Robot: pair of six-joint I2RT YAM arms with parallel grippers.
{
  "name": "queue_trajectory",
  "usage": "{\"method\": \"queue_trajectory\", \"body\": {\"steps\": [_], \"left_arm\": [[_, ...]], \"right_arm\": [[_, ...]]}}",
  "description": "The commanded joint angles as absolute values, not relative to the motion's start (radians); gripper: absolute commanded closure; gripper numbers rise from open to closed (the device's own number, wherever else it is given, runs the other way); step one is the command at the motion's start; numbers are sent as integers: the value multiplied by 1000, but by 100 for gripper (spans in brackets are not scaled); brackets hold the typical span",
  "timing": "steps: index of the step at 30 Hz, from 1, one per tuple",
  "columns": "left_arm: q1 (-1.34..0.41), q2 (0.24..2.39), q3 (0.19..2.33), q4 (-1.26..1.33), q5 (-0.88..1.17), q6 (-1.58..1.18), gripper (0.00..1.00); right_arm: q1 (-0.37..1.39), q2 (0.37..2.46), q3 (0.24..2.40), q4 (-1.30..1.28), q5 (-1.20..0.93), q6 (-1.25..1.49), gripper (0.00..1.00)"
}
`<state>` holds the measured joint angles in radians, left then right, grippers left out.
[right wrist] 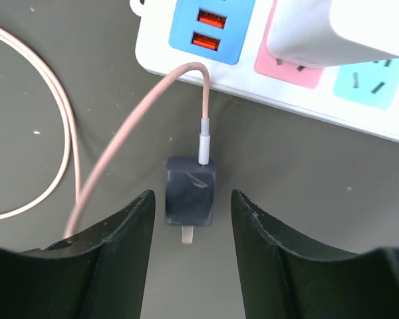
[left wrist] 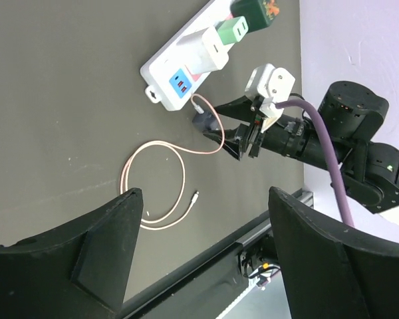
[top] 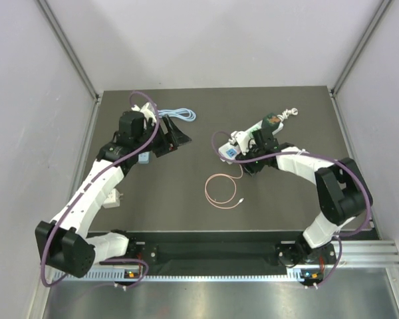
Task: Insert the plug
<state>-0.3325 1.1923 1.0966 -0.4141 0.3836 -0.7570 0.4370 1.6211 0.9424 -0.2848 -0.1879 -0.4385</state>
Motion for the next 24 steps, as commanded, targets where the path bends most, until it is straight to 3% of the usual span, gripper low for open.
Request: {"method": "queue_trajectory", "body": {"steps": [1, 5, 9, 12, 16, 20, 24], "left_arm": [[-308, 1197, 1089, -342, 448, -764, 20], [-299, 1215, 1086, -341, 456, -756, 21], [-295, 1239, 1080, -334, 468, -740, 25], [-295, 1269, 1091, -347, 466, -683, 32], [-298, 1275, 1175, -451, 402, -603, 34], [-298, 1265, 1198, -417, 524, -617, 35], [-327, 1282, 1232, -402, 586, -629, 34]], "right_arm": [[431, 1655, 966, -239, -221, -462, 51], [430, 1677, 965, -236, -221, -457, 53], [430, 1658, 962, -239, -215, -449, 86], [434, 1599, 963, -239, -192, -428, 100], [480, 1444, 908, -146, -161, -387, 100], [598, 1214, 773, 50, -153, -364, 100], [707, 1138, 767, 77, -117, -348, 100]]}}
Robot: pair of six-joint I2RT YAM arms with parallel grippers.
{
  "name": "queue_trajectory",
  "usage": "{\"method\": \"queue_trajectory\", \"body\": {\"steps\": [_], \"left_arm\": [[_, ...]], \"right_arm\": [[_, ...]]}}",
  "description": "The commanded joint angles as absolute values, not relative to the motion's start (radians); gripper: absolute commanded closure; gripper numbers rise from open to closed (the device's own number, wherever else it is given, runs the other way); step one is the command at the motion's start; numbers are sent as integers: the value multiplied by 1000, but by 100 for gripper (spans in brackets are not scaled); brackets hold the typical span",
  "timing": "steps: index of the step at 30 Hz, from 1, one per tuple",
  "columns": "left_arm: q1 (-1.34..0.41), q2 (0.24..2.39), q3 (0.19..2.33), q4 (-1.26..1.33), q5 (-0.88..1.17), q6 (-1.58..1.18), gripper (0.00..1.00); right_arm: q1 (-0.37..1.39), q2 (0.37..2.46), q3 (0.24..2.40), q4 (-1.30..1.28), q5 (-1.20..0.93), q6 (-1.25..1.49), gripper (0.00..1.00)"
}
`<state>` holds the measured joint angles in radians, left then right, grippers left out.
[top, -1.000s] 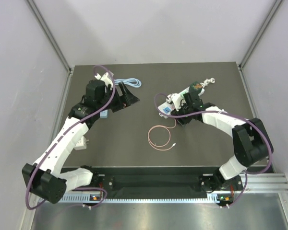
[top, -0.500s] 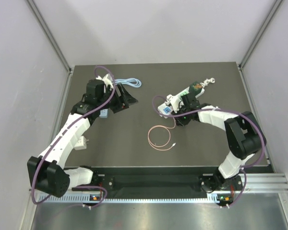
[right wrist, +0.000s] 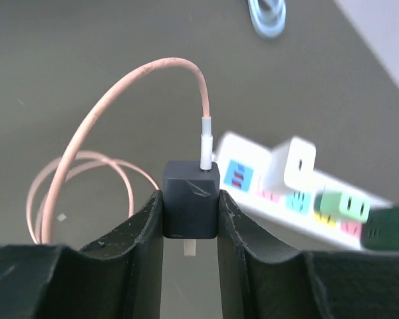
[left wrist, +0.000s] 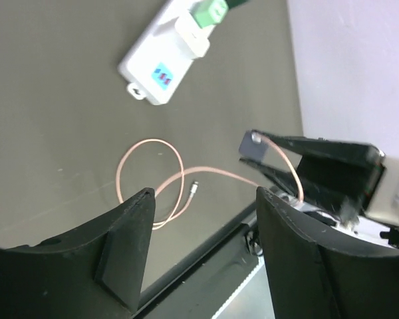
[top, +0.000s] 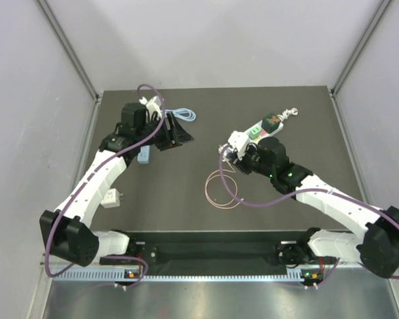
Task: Insert the plug
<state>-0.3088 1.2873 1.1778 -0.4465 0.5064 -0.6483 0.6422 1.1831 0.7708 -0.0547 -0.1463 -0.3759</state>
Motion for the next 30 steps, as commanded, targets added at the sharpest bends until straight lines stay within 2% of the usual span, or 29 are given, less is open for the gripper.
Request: {"method": "queue_trajectory", "body": {"steps": [1, 4, 7, 21, 25, 30], "left_arm": [[-337, 1285, 1238, -400, 580, -623, 33], [-370, 1301, 1259, -399, 589, -614, 27], [-393, 1315, 1267, -365, 647, -623, 27], [-508, 1362, 1258, -336, 695, -566, 28], [-544, 1387, 1253, -359, 704, -529, 30], [-563, 1401, 1249, -373, 739, -505, 41]], "right_arm": [[730, 1129, 770, 77, -97, -350, 100], [807, 1100, 788, 74, -32, -360, 100], [879, 1078, 807, 77, 35, -376, 100], [960, 1078, 850, 66, 84, -408, 100], [968, 1065, 848, 77, 83, -414, 100], [968, 1049, 839, 84, 86, -425, 100]]}}
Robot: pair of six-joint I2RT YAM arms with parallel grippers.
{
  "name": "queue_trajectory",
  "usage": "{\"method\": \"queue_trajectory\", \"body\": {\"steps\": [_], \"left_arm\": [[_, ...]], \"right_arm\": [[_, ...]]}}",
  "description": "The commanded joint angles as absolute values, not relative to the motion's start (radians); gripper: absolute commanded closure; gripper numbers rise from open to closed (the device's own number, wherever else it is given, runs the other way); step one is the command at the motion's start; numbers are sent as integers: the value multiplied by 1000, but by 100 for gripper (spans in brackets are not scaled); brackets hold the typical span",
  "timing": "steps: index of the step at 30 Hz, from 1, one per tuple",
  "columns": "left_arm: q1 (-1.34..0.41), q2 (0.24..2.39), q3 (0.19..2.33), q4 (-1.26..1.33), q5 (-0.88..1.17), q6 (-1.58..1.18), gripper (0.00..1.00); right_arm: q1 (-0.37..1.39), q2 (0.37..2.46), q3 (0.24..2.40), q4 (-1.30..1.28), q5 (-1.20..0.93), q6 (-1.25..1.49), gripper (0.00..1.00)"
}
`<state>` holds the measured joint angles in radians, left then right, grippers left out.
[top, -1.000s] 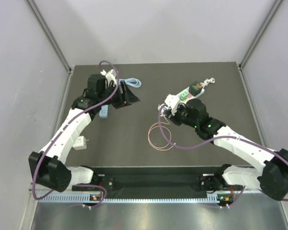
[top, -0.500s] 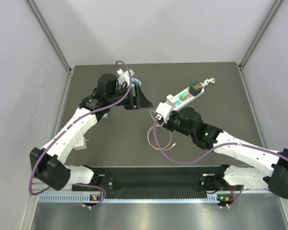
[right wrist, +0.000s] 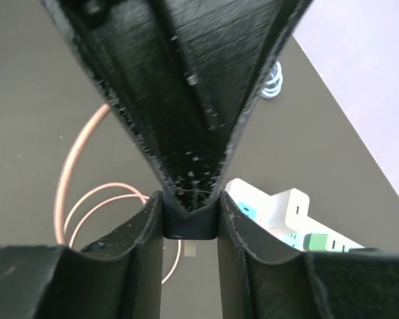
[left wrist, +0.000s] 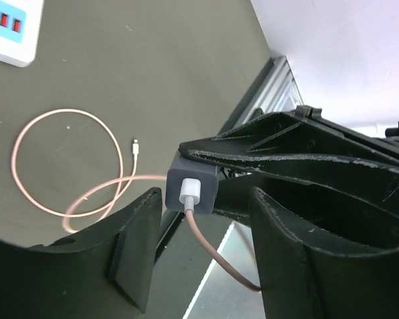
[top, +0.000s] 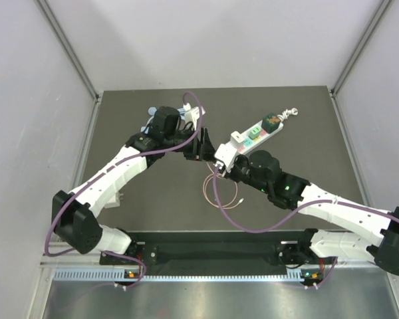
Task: Insert the plug
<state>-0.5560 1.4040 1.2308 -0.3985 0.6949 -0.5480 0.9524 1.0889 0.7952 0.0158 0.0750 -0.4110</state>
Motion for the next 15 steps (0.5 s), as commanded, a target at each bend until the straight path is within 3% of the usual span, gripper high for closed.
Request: {"method": "queue_trajectory", "body": {"steps": [1, 15], "left_arm": [[-564, 1401, 1247, -376, 744, -500, 42], [-566, 1442, 1255, -376, 796, -485, 48]], "right_arm": [[968, 1042, 838, 90, 86, -426, 100], [968, 1029, 813, 107, 29, -437, 100]]}}
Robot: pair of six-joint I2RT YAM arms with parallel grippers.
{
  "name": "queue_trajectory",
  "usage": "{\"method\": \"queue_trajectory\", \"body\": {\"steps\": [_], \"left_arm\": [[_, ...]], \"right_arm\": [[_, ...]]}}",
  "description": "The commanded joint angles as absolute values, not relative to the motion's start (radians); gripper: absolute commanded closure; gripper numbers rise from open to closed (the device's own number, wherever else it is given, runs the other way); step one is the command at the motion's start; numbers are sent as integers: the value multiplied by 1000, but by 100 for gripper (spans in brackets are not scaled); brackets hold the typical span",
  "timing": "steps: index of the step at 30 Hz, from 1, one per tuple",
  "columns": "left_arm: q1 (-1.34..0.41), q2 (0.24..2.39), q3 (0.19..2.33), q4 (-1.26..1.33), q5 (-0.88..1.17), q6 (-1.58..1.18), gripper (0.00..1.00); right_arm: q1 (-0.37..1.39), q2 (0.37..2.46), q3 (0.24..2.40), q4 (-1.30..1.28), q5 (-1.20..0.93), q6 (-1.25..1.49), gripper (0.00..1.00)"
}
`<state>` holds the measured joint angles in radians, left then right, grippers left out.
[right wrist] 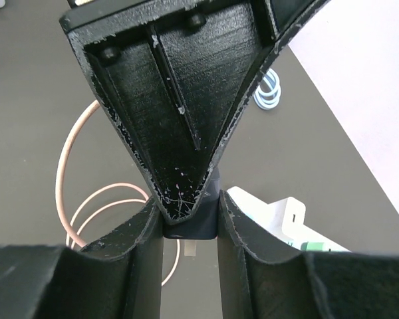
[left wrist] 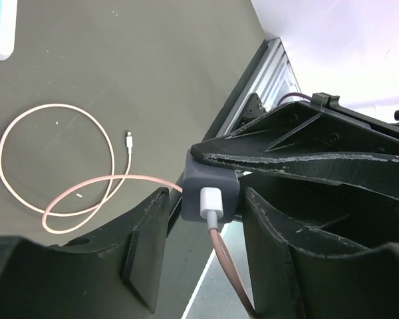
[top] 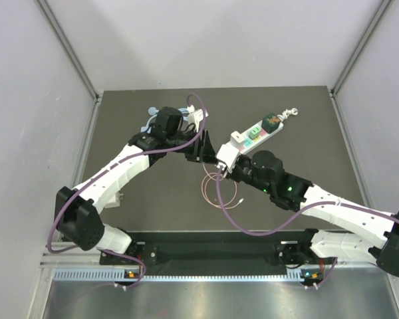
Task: Insert the plug
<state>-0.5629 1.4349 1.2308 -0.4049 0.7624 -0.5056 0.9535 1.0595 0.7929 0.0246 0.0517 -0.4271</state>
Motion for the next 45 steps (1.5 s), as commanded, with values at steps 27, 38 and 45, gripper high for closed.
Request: {"method": "queue_trajectory", "body": {"steps": [27, 38, 45], "left_arm": [[-551, 1462, 1396, -598, 439, -393, 100], [-358, 1531, 1479, -598, -29, -727, 100], [-264, 1859, 1982, -1108, -276, -1127, 100]], "right_arm": [[968, 898, 733, 104, 98, -155, 0], [966, 638, 683, -55, 439, 202, 0], [966, 592, 657, -17, 423, 278, 0]]}}
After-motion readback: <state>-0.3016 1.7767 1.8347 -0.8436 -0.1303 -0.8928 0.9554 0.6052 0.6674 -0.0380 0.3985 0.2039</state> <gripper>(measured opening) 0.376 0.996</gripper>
